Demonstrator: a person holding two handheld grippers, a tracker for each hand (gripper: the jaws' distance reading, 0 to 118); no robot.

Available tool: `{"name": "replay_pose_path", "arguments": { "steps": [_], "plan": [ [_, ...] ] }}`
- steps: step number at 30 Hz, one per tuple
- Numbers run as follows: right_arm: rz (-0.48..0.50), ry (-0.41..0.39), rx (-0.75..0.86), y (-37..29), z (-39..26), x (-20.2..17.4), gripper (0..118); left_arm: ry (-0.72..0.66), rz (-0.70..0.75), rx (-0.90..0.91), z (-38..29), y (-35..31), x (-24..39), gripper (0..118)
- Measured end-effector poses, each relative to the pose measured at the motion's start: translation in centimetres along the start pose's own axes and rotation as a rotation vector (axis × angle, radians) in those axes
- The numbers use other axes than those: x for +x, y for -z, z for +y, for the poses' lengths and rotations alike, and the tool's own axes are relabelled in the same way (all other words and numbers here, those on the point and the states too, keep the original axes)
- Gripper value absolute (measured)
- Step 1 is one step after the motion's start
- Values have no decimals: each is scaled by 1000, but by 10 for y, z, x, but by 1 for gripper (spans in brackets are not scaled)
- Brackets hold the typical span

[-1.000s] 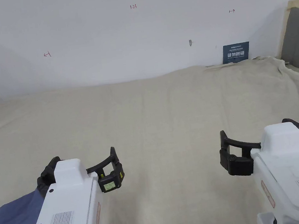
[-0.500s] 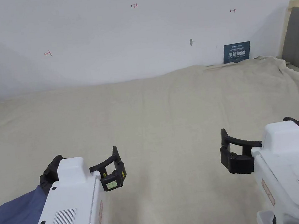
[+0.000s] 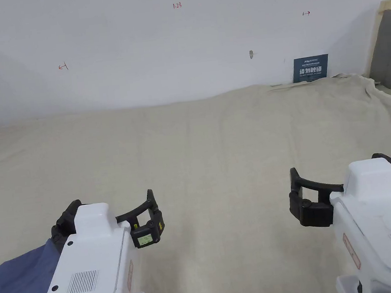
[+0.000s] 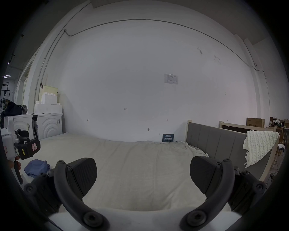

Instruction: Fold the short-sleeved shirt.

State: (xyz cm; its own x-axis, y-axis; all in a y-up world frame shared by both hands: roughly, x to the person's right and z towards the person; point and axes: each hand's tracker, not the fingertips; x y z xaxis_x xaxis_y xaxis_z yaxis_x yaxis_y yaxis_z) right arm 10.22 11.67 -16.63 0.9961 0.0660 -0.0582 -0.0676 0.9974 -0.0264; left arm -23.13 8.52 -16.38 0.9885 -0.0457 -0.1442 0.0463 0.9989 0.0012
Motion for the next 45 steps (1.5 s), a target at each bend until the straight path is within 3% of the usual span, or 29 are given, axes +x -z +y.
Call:
{"name": "replay_pose_path", "arguments": {
  "steps": [45],
  "plan": [
    [-7,-5,14,-1,2,-1,117,2,-3,14,4,-2,0,118]
  ]
}}
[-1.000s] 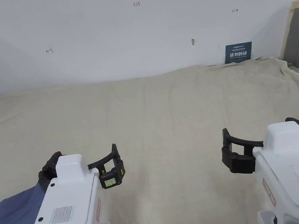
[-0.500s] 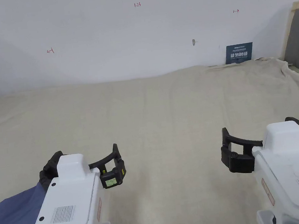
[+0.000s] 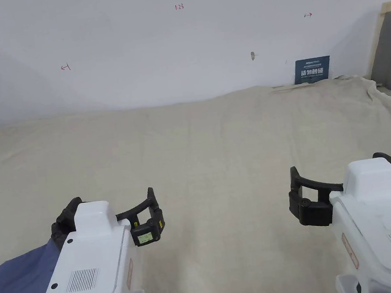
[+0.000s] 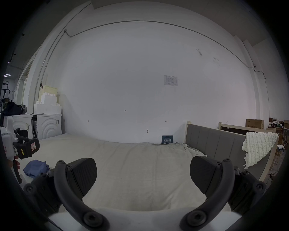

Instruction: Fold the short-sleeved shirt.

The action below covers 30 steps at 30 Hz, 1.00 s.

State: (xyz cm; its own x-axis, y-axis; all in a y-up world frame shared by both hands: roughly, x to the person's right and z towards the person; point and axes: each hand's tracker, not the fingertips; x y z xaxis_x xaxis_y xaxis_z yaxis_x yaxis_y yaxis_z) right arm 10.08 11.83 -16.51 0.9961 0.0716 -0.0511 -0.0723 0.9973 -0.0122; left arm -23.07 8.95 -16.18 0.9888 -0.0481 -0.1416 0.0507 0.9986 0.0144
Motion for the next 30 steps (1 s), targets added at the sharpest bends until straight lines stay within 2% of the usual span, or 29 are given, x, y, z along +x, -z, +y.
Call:
{"name": "replay_pose_path", "arguments": {
  "steps": [13,19,23,26,29,30],
  "plan": [
    [-21,17,-24,1,3,-1,117,-6,-7,-6,0,1,-2,118],
    [-94,95,-172,9,16,-3,117,-8,-13,-3,1,1,-3,118],
    [-238,137,-366,16,30,-9,117,-26,-14,1,2,1,-4,118],
    [-219,197,-438,21,34,-6,117,-36,-15,2,4,2,-4,118],
    [-193,297,-445,21,36,-3,117,-32,-12,4,3,2,-5,118],
    [-198,303,-442,20,37,-3,117,-32,-14,5,4,2,-5,118]
  ]
}}
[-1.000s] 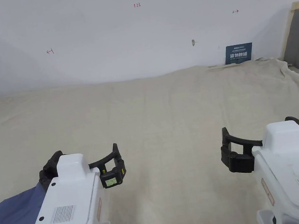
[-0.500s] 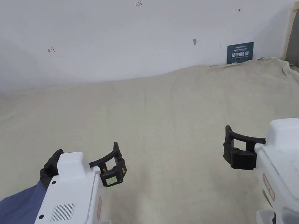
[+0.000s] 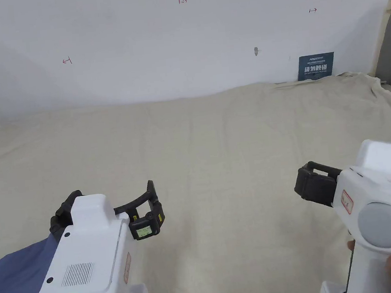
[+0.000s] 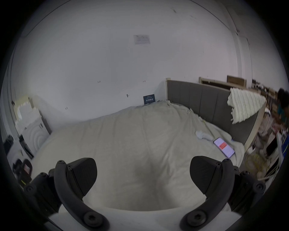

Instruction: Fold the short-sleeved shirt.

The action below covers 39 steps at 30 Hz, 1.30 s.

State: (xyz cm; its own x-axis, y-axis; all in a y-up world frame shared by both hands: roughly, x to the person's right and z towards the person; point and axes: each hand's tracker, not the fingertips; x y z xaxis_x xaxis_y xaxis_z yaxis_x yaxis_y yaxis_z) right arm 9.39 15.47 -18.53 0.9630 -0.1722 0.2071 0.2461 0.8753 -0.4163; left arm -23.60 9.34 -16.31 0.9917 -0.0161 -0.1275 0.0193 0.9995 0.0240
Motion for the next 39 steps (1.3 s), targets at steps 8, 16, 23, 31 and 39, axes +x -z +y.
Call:
{"name": "replay_pose_path", "arguments": {
  "steps": [8,16,23,31,39],
  "plan": [
    [17,-33,24,-5,1,-5,117,-1,-3,4,2,0,0,118],
    [42,-78,46,-6,2,-6,117,2,-4,4,0,1,0,118],
    [119,-160,311,-5,-12,-1,117,-6,-7,7,0,1,0,118],
    [168,-260,495,-2,-24,2,117,3,-1,17,-1,-1,2,118],
    [175,-228,484,1,-25,8,117,2,12,32,-1,-3,3,118]
  ]
}}
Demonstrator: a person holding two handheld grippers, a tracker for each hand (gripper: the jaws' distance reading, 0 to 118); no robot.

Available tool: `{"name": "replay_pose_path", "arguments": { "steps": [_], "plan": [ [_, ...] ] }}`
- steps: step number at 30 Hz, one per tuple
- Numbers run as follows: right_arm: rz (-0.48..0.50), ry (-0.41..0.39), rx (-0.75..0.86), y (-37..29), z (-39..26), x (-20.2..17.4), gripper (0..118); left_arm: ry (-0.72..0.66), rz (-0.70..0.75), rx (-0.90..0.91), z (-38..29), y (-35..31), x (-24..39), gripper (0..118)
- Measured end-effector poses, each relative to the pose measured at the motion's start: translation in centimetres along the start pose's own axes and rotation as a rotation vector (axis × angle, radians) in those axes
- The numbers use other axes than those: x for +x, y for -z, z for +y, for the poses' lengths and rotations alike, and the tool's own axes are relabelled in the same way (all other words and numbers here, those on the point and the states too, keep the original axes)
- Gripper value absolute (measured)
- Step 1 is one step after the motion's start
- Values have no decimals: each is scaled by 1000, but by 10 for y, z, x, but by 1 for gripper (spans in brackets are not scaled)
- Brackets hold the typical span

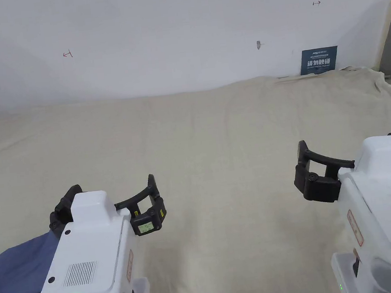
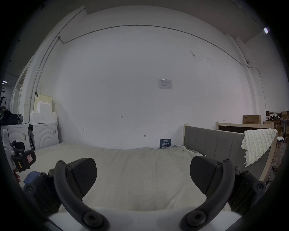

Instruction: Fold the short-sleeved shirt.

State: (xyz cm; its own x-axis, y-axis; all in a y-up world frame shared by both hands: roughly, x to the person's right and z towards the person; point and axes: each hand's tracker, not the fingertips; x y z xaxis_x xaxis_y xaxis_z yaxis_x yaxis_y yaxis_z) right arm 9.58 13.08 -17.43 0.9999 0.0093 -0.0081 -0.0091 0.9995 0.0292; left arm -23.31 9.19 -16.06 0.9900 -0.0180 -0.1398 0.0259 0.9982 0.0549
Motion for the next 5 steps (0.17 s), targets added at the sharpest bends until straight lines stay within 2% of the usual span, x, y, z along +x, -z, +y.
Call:
{"name": "replay_pose_path", "arguments": {
  "steps": [5],
  "plan": [
    [3,18,-17,-1,2,3,117,-6,-3,-6,0,1,-1,118]
  ]
}}
